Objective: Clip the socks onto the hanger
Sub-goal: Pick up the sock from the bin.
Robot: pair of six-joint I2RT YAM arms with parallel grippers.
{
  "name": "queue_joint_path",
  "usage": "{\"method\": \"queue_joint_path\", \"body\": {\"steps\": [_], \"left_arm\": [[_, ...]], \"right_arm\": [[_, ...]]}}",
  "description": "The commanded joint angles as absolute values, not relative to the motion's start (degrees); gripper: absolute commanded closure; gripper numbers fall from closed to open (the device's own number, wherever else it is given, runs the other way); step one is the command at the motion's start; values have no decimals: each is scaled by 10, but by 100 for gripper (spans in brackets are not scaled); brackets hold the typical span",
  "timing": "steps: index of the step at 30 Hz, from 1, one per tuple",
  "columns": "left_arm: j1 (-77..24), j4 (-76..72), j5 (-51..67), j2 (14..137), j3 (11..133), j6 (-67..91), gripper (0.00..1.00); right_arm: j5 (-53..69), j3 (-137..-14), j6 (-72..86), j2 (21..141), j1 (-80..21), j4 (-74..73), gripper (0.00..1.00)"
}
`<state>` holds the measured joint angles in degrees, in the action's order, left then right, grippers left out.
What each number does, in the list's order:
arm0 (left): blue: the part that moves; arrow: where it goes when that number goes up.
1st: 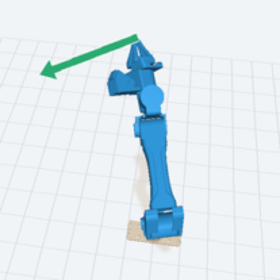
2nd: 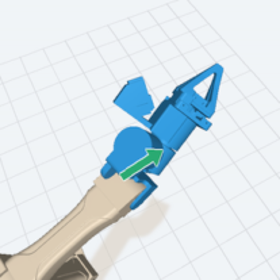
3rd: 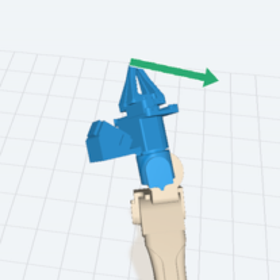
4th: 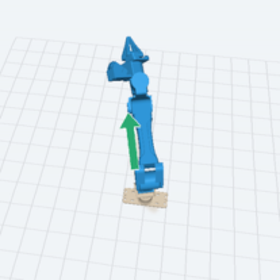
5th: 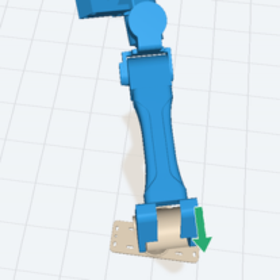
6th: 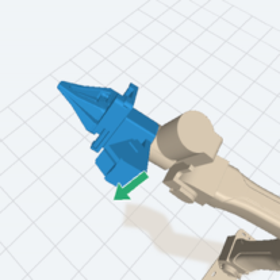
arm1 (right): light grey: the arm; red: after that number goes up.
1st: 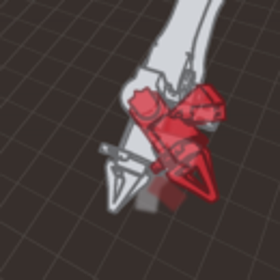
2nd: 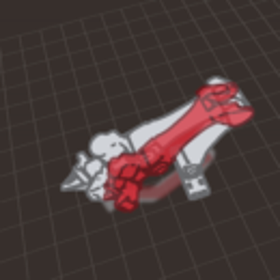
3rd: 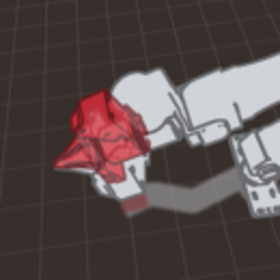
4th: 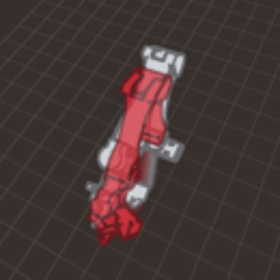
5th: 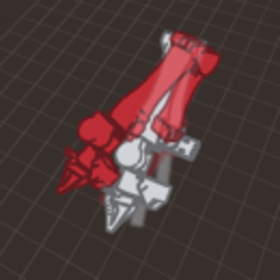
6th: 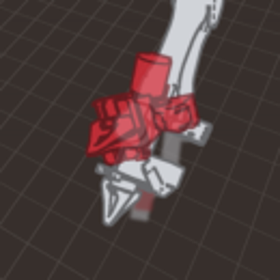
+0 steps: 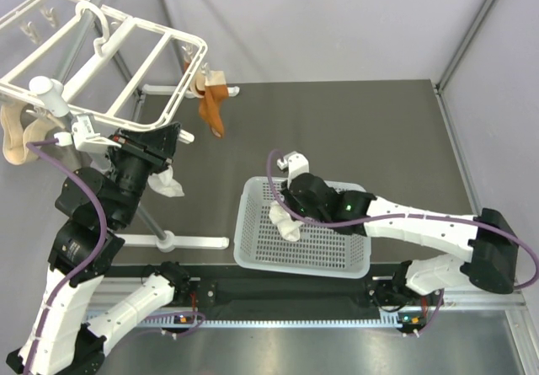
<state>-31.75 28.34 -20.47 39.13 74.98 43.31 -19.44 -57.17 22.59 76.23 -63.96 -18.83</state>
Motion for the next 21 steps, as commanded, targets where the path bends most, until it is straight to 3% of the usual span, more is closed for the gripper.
{"method": "queue_joint_path", "body": {"steps": [1,3,7,15,21], "left_arm": [[-317,308,-208,388,758,424,100],[-317,309,-211,388,756,424,100],[-317,299,-206,387,746,424,100],[-317,296,-202,387,735,425,100],[-317,297,-208,381,735,423,100]], "right_arm": [[-199,-511,235,745,-648,-158,93],[-183,-466,264,748,-648,-160,87],[-178,-418,309,760,-649,-189,55],[-219,-417,322,665,-654,-230,46],[-203,-459,301,707,-654,-223,46]]}}
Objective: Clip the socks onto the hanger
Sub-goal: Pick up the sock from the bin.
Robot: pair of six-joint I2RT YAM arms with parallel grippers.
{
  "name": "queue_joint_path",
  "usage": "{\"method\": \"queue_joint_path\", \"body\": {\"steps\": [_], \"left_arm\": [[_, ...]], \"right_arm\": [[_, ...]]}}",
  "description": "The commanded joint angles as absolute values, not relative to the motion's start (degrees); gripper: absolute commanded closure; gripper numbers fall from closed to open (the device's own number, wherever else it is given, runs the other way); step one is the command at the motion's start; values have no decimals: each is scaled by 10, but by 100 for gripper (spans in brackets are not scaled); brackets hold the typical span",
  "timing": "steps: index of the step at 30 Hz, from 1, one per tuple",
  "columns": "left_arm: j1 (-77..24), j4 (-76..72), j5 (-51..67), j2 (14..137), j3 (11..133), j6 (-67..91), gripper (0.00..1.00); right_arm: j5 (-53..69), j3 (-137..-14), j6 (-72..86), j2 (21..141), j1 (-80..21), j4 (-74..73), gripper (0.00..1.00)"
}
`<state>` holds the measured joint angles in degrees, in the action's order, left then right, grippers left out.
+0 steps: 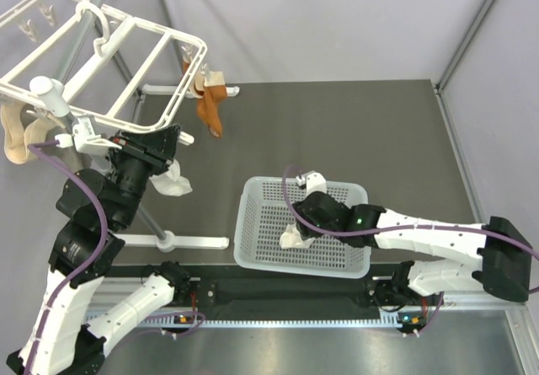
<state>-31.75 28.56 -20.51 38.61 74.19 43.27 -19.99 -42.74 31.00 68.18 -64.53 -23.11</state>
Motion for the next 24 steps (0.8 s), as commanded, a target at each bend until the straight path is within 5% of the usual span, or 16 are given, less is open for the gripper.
{"method": "queue_joint_path", "body": {"steps": [1,14,17,18,21,24], "left_arm": [[-317,297,-208,381,735,423,100],[-317,304,-206,387,745,424,100],[-318,301,-204,389,741,425,100],[-317,300,-203,390,739,425,100],[-317,299,-201,390,737,426,100],[-317,298,-200,391,738,426,100]], "right_arm": [[-196,-468,298,719,-654,-213,46],[-215,-516,283,846,-655,-243,44],[-243,-516,280,838,-653,-248,62],[-249,-517,280,830,-653,-248,76],[-265,-522,276,797,-649,-242,98],[-269,-518,260,740,-643,-213,100]]}}
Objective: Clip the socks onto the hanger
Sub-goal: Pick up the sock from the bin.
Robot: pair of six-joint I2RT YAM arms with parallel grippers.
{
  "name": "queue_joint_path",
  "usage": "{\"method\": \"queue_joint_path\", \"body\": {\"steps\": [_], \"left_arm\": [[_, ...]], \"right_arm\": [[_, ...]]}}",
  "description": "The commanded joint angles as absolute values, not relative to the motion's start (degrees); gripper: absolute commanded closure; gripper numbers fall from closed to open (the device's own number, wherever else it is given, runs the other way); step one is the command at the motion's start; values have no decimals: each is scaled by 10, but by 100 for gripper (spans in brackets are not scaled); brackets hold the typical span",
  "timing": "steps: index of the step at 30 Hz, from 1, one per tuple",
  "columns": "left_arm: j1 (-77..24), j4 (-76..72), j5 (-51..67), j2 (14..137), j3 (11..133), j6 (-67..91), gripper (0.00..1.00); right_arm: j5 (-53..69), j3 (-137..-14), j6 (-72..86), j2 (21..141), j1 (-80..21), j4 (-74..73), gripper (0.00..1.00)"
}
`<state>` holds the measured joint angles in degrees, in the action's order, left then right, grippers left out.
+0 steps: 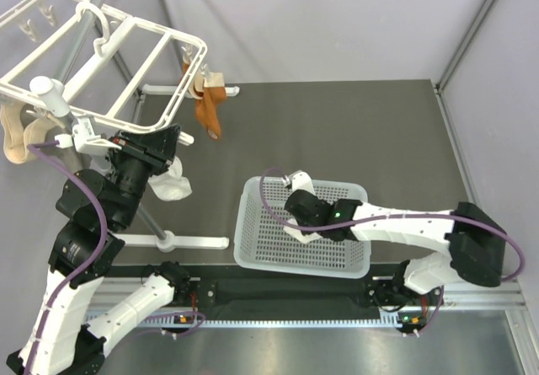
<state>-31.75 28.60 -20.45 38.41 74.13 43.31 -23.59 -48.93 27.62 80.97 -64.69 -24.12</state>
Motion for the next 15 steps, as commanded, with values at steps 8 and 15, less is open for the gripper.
{"method": "queue_joint_path", "body": {"steps": [8,15], "left_arm": [[-318,300,-202,387,737,426,100],[-317,292,-198,383,723,434,100]], "right_arm": [[-193,-472,197,549,-636,-83,100],[-54,-359,186,504,-635,57,90]]}}
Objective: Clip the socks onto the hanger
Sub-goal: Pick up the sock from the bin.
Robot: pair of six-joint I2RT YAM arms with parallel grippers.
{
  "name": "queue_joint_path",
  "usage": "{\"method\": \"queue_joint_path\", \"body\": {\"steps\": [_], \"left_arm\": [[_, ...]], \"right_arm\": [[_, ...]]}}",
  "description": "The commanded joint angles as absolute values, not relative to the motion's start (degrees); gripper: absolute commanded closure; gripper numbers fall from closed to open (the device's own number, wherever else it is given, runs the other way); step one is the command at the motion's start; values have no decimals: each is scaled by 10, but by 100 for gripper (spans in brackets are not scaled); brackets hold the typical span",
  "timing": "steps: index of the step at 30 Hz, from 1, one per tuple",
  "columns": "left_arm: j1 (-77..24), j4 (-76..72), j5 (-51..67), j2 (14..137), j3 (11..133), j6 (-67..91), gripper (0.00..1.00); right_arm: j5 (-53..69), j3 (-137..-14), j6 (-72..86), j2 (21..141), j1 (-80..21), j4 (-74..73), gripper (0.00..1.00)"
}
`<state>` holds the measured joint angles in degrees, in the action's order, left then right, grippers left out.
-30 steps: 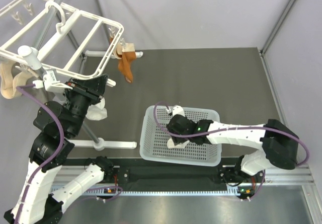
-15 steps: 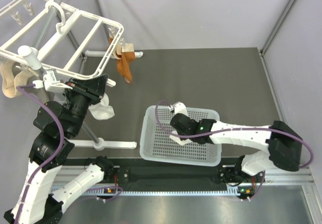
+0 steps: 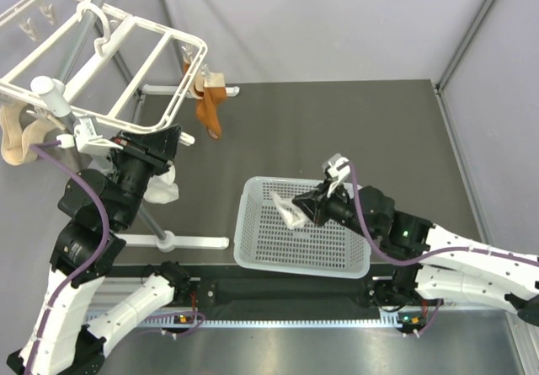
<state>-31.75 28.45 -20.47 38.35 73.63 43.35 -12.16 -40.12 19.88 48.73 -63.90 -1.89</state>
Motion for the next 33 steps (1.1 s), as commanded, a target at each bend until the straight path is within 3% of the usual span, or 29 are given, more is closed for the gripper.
{"method": "queue_joint_path", "body": {"steps": [1,2,8,10,11,17,26,33], "left_arm": [[-318,291,-199,381,722,434,100],[-317,291,-197,382,722,434,100],[-317,296,-200,382,729,429,100],[-317,299,-201,381,730,428,100],[-317,299,-202,381,729,428,100],[-317,294,-200,381,722,431,100],[-318,295,-199,384,724,432,100],[-317,303,-203,383,730,430,100]], "right_arm": [[-52,-347,189,509,-634,66,94],[-58,-336,189,519,-634,77,100],[-161,-329,200,552,-635,35,100],[-165,-356,195,565,-634,2,90],[-160,-366,192,587,-635,-18,77],[-123,-434,202,709,-640,-111,56],[-212,-502,260,850,-689,-192,60],[-215,-483,264,879,-688,-168,66]]}}
